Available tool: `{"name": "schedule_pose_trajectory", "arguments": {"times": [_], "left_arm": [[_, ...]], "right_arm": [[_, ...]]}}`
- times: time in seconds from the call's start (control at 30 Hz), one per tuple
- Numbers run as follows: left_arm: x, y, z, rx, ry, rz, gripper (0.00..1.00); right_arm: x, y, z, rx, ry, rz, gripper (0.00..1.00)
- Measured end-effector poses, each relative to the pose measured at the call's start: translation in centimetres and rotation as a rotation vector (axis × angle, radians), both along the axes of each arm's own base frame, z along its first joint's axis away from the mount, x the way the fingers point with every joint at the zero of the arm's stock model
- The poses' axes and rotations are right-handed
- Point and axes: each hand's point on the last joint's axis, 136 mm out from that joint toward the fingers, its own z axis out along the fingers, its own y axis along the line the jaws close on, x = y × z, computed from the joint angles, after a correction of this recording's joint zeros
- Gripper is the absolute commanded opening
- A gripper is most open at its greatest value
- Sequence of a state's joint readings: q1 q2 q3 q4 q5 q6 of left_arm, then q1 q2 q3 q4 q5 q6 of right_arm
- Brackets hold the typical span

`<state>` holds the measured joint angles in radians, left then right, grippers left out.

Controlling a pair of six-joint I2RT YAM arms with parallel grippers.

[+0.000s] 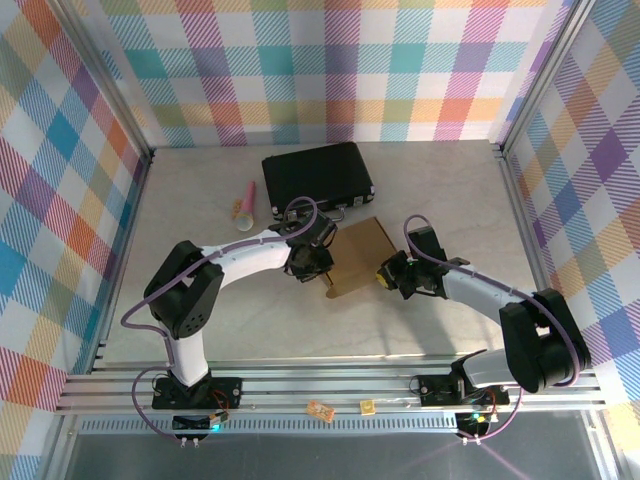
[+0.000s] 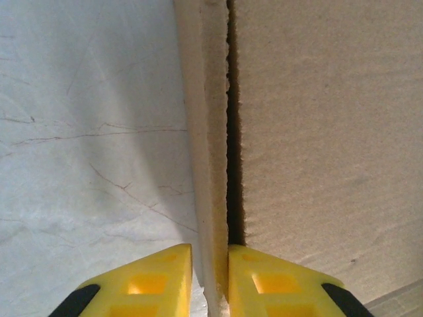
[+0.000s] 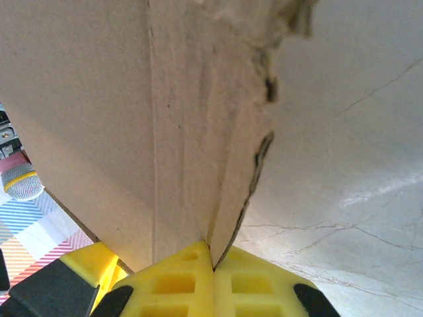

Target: Fold the paper box

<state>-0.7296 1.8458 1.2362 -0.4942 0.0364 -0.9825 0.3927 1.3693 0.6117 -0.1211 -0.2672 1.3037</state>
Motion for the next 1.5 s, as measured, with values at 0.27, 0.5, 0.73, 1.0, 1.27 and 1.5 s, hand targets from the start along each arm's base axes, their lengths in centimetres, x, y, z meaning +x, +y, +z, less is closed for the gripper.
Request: {"name": "schedule_pose_trajectory", "arguments": {"times": [0.27, 0.5, 0.73, 1.0, 1.27, 1.5], "left_arm": [[0.6, -0.3, 0.0, 0.0, -0.003, -0.009, 0.0], [2.3, 0.8, 1.9, 0.004, 0.069, -0.108, 0.0], [3.5, 3.4, 5.2, -0.056, 0.115, -0.238, 0.0], [1.6, 4.9, 6.2, -0.139, 0.235, -0.339, 0.0], [1.3, 4.2, 6.5, -0.218, 0.289, -0.412, 0.0], [1.1, 4.2, 5.9, -0.252, 0.339, -0.422, 0.0]], "right_arm": [[-0.1, -0.4, 0.6, -0.048, 0.01, 0.024, 0.6], [3.0, -2.1, 9.1, -0.133, -0.16, 0.1, 0.95], [6.9, -7.0, 17.7, -0.048, -0.298, 0.055, 0.96], [7.4, -5.8, 11.9, 0.165, -0.112, 0.206, 0.94], [4.0, -3.0, 8.5, 0.423, 0.007, 0.301, 0.9], [3.8, -1.6, 9.6, 0.534, -0.046, 0.353, 0.81]]}}
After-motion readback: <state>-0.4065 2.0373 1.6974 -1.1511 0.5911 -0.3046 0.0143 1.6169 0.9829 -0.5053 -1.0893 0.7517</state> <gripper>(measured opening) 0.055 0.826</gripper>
